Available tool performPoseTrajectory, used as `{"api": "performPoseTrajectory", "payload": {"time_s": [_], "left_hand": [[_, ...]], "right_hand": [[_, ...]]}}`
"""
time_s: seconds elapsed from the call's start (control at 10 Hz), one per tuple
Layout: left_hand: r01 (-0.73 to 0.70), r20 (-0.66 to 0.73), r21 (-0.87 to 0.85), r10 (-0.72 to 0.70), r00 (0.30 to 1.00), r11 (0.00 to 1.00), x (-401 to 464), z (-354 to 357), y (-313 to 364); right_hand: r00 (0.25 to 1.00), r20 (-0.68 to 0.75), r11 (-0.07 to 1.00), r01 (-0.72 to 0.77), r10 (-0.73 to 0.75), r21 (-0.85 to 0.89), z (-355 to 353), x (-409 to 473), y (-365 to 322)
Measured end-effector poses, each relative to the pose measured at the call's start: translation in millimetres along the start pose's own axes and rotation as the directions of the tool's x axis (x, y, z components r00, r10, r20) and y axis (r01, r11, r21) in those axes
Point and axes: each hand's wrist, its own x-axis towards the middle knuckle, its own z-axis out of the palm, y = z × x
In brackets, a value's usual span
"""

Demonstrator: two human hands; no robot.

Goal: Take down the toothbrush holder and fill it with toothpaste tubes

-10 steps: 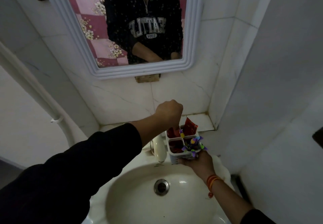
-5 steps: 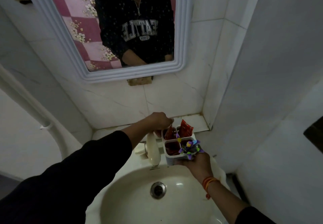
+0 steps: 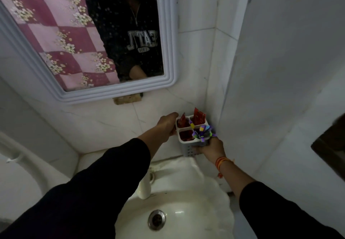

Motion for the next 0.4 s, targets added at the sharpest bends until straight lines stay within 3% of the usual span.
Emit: {"api": "performPoseTrajectory", "payload": {"time_s": [0.2, 0.4], "left_hand": [[-0.017, -0.005, -0.095, 0.017, 1.0, 0.995, 4.1, 2.3, -6.4], [-0.024, -0.037, 0.066, 0.026, 0.999, 0.998, -20.9, -9.3, -19.8]], "right_hand": [[0.999, 0.004, 0.999, -0.052, 0.052, 0.007, 3.4, 14.5, 1.2], [0.995, -0.089, 0.999, -0.053, 0.054, 0.012, 8.0, -12.7, 5.9]]}}
